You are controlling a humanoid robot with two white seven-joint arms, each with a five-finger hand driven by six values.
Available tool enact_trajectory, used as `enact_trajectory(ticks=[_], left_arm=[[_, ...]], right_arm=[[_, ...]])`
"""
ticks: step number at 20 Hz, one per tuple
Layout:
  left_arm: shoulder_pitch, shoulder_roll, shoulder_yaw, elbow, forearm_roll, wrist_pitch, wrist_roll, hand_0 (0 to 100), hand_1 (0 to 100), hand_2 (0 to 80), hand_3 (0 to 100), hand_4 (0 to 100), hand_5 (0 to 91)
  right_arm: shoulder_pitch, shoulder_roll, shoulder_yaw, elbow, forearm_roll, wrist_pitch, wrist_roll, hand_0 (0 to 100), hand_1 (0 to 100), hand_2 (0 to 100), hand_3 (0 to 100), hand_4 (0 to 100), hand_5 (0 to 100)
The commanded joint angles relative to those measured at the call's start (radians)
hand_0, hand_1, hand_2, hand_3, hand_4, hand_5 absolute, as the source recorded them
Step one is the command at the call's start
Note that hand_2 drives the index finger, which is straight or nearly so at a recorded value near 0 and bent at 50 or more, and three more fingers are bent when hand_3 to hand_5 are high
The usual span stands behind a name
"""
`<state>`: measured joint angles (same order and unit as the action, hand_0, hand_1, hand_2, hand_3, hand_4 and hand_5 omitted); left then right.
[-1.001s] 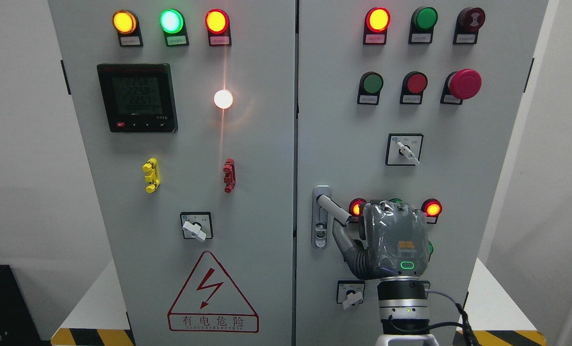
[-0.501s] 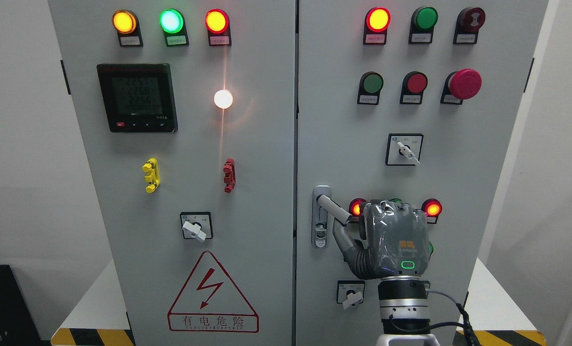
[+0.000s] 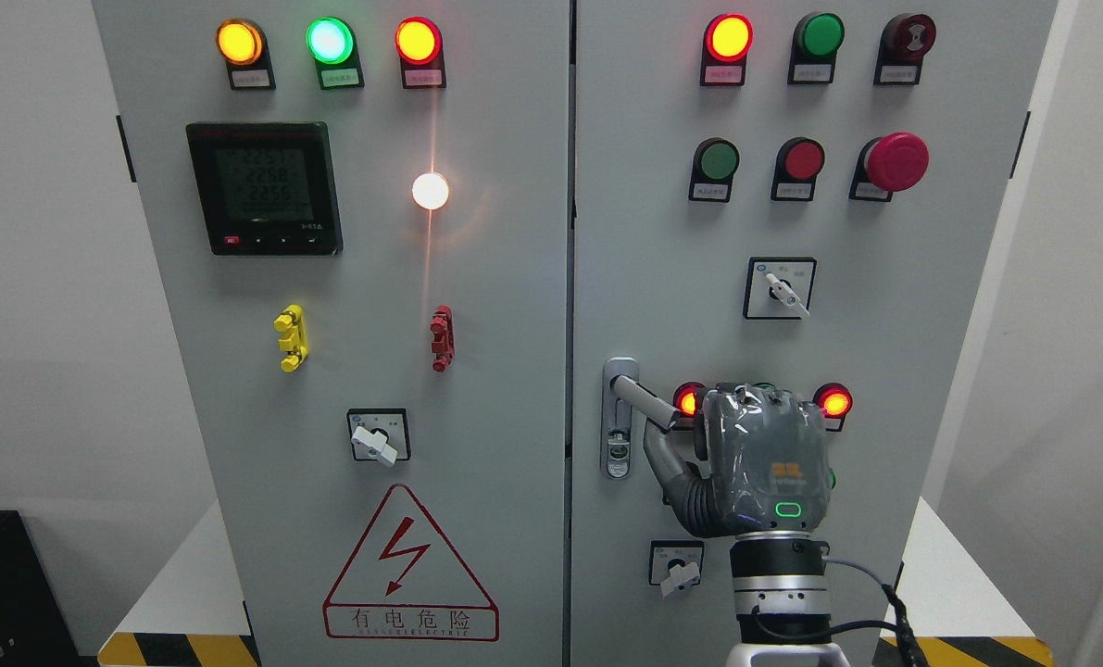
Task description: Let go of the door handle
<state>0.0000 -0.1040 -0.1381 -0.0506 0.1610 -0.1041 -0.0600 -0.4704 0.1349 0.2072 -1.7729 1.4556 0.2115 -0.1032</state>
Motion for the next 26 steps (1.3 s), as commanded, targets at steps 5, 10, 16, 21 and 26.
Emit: enact_trajectory(ticks=[5,10,16,21,26], left_arm=[[0.009,0.000,0.000,0.000,0.000,0.000,0.000,12,56,0.0,0,0,0.0],[0.008,0.000,0.000,0.000,0.000,0.000,0.000,12,56,0.0,0,0,0.0],[0.009,0.000,0.000,0.000,0.000,0.000,0.000,12,56,0.0,0,0,0.0],[0.009,0.001,0.000,0.000,0.000,0.000,0.000,12,56,0.0,0,0,0.0],[0.009,0.000,0.000,0.000,0.000,0.000,0.000,12,56,0.0,0,0,0.0]], right_arm=[[-0.001,0.000,0.000,-0.005,-0.001,0.000,-0.004,52,42,96,100,100,100],[-0.002,0.000,0.000,-0.005,-0.001,0.000,-0.004,52,42,96,100,100,100],[-0.002,0.000,-0.002,-0.005,-0.001,0.000,-0.004,52,42,96,100,100,100],[-0.004,-0.001,-0.014,-0.010,-0.001,-0.001,-0.004,52,42,95,100,100,100],[-0.004,-0.001,-0.014,-0.010,-0.001,-0.001,-0.004,52,42,95,100,100,100]])
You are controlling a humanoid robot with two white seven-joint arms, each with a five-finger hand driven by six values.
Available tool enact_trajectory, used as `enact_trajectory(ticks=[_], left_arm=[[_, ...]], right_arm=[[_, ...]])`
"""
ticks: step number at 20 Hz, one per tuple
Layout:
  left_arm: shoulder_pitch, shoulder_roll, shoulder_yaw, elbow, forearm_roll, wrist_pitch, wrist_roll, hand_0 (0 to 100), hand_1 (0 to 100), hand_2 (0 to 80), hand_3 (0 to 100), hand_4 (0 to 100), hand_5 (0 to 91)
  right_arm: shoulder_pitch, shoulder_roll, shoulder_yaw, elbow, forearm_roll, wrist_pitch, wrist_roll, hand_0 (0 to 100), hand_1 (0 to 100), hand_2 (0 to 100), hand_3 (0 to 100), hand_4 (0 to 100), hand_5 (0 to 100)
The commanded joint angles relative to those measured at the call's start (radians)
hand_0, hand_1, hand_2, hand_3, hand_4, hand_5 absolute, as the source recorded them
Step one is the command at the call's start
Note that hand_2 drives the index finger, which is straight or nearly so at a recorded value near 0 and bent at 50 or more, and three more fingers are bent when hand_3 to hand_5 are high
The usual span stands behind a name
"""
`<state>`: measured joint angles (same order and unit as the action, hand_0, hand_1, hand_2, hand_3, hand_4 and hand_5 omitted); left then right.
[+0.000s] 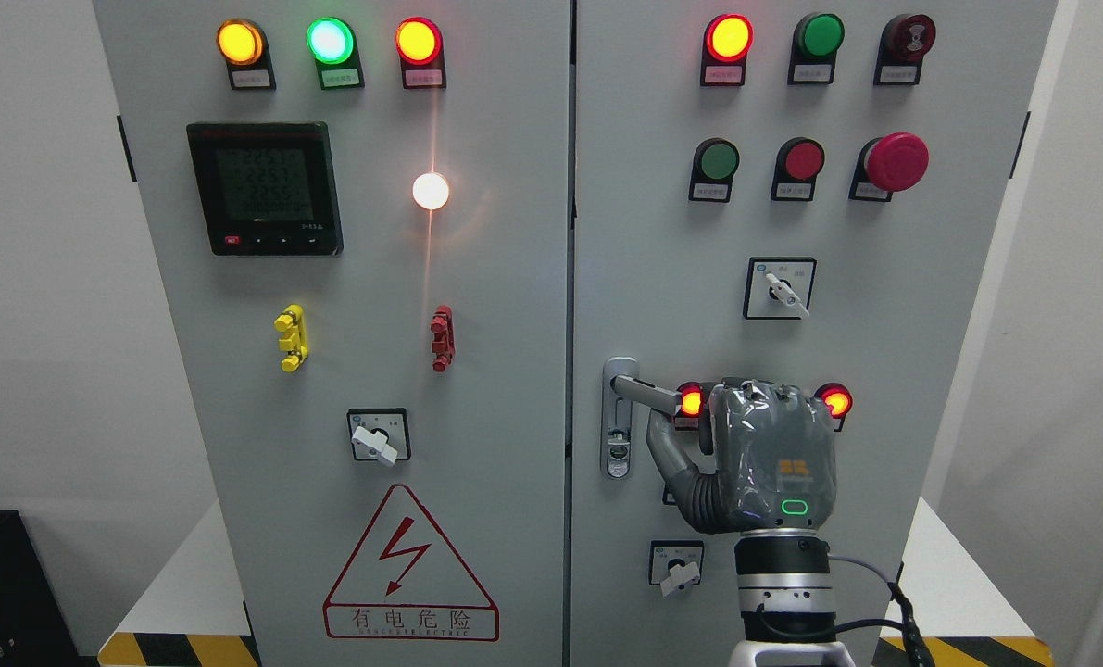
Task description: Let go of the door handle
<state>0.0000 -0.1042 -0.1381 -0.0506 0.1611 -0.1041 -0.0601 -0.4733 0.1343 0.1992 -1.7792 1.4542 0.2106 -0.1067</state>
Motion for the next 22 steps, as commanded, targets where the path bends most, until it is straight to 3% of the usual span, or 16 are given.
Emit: enact_trajectory(ticks=[1,22], left_arm=[[0.009,0.000,0.000,0.000,0.000,0.000,0.000,12,56,0.0,0,0,0.0],[0.009,0.000,0.000,0.000,0.000,0.000,0.000,12,56,0.0,0,0,0.0]], right_arm=[[-0.001,-0.001,-0.006,-0.003,-0.002,0.000,-0.001,52,42,95,100,100,100],[0.010,0.001,-0.001,-0.005,-0.002,-0.005,-0.001,52,42,95,100,100,100]])
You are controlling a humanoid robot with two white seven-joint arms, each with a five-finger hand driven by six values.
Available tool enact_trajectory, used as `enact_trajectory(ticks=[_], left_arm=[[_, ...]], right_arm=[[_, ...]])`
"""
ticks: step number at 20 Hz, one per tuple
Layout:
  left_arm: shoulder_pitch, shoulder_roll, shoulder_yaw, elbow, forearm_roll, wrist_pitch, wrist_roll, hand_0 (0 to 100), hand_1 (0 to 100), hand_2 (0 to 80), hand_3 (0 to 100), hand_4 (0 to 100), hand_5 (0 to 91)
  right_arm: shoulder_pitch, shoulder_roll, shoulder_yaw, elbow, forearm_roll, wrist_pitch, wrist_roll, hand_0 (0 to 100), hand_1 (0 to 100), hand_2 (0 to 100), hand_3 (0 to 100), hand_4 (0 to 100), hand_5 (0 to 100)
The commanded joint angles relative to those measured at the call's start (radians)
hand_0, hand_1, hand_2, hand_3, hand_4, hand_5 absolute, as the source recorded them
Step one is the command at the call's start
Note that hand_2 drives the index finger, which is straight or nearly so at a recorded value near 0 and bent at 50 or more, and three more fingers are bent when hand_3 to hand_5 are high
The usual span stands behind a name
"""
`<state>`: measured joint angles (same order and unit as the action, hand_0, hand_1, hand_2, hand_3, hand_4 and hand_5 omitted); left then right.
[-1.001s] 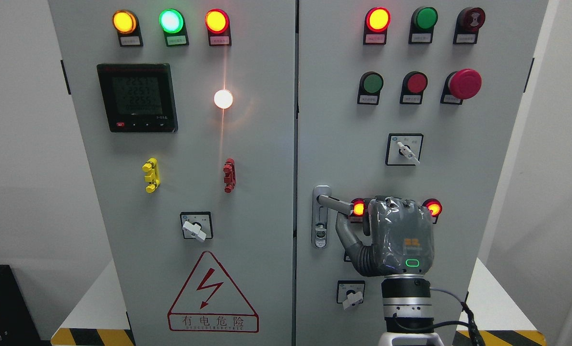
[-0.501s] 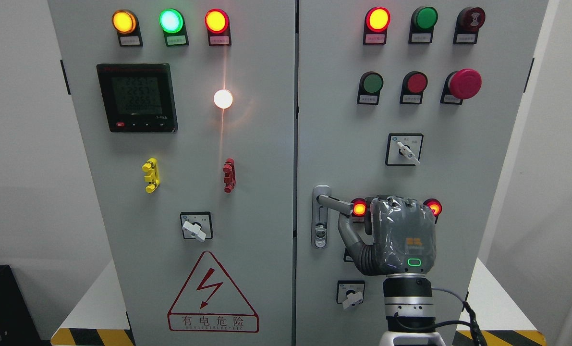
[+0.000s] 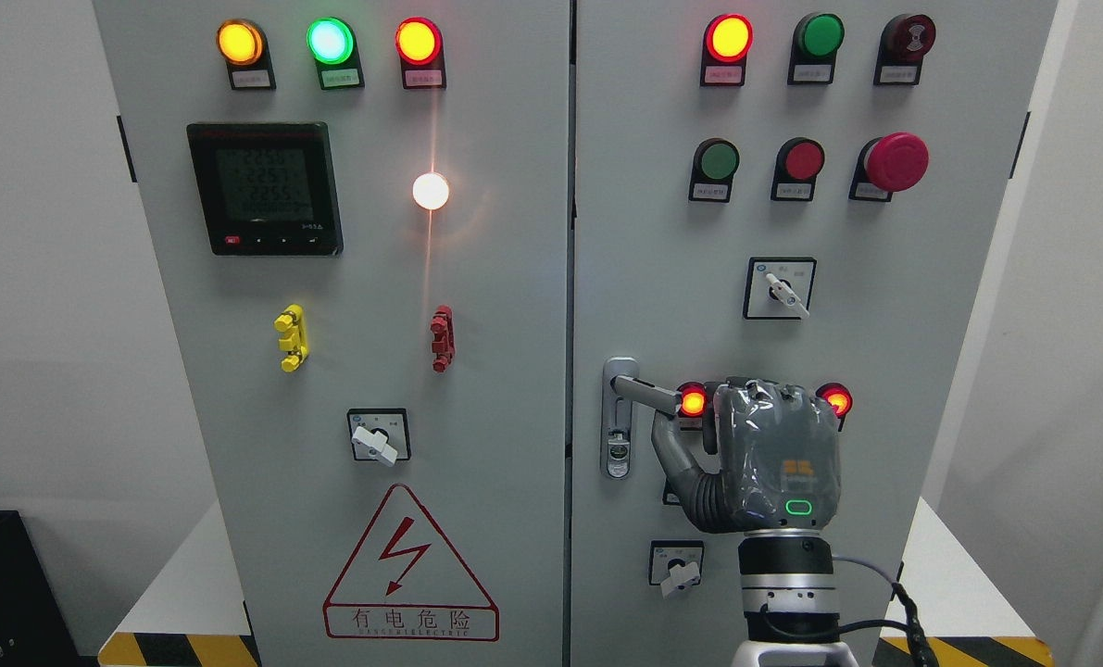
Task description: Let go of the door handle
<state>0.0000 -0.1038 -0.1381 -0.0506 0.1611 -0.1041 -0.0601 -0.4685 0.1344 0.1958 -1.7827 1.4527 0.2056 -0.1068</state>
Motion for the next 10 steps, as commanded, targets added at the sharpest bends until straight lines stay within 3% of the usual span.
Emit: enact_trajectory(ticks=[1,10], left_arm=[[0.009,0.001,0.000,0.000,0.000,0.000,0.000,12,56,0.0,0,0,0.0],[0.009,-0.001,0.000,0.000,0.000,0.000,0.000,12,56,0.0,0,0,0.0]], right_arm=[[0.005,0.001,0.004,-0.001,0.000,0.000,-0.001,52,42,95,100,100,100],[0.019,-0.001,0.002,-0.024,-0.002,-0.003,-0.001,53,41,95,100,100,100]])
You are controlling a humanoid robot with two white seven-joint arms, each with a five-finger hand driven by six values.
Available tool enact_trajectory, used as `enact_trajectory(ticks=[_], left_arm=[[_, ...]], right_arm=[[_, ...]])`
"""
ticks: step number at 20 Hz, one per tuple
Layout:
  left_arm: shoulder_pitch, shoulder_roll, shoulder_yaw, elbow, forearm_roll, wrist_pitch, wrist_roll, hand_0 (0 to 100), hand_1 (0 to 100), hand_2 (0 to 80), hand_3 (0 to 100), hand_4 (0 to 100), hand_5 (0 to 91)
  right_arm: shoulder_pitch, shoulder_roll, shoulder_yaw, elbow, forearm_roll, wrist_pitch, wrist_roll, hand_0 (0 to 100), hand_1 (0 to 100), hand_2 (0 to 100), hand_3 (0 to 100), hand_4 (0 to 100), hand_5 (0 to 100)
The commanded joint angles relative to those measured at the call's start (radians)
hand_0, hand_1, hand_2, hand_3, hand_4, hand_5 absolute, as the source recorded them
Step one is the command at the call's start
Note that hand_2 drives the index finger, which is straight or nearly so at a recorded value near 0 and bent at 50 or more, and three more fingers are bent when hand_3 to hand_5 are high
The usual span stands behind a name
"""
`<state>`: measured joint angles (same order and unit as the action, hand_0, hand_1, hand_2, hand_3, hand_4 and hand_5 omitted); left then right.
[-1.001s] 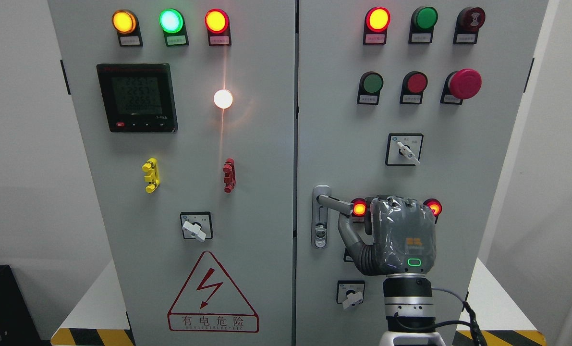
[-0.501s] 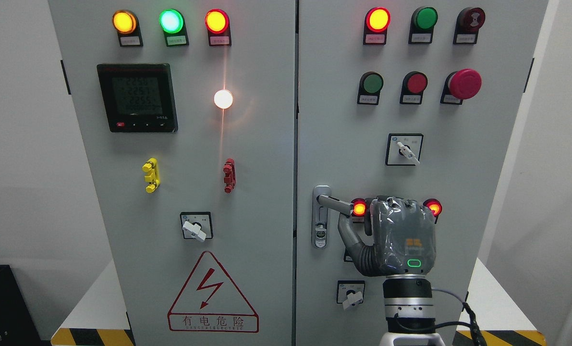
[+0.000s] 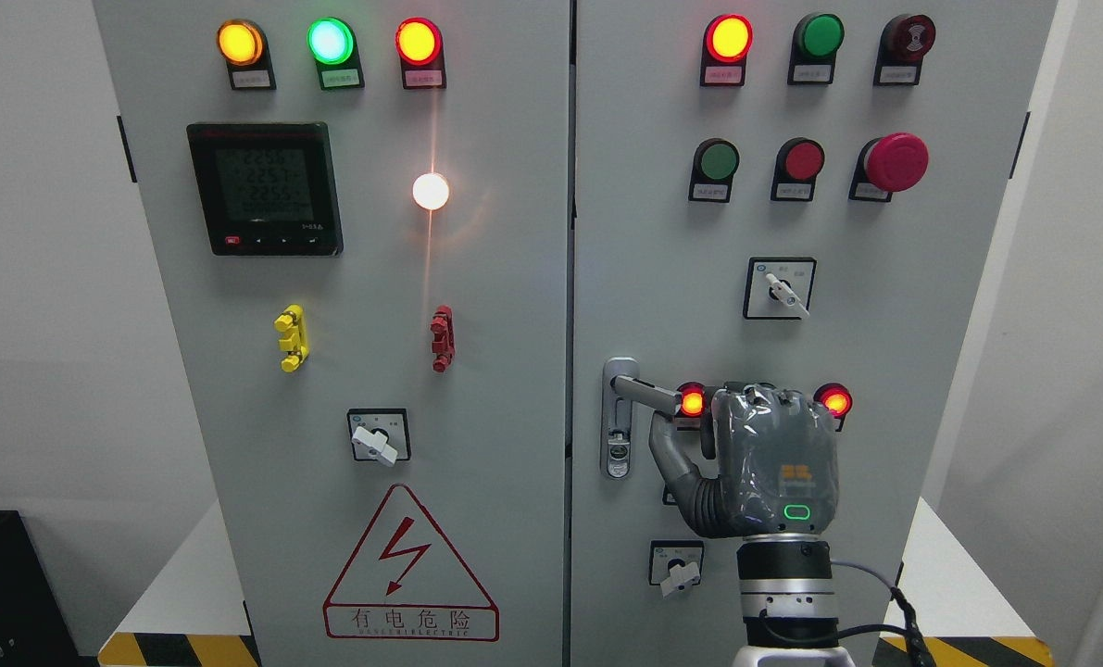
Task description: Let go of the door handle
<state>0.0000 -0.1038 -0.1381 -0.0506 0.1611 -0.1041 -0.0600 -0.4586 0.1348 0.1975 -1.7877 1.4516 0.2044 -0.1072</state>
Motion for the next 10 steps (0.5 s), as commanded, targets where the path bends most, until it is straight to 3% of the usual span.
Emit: enact_trajectory(ticks=[1,10], left_arm=[[0.009,-0.001,0.000,0.000,0.000,0.000,0.000,12,56,0.0,0,0,0.0],[0.009,-0.001,0.000,0.000,0.000,0.000,0.000,12,56,0.0,0,0,0.0]], right_arm=[[0.015,0.000,0.000,-0.021,0.000,-0.002,-0.002,54,41,95,100,100,100],[0.070,-0.001,0.003,-0.084,-0.002,-0.022,-0.002,54,38,87,100,98,99]])
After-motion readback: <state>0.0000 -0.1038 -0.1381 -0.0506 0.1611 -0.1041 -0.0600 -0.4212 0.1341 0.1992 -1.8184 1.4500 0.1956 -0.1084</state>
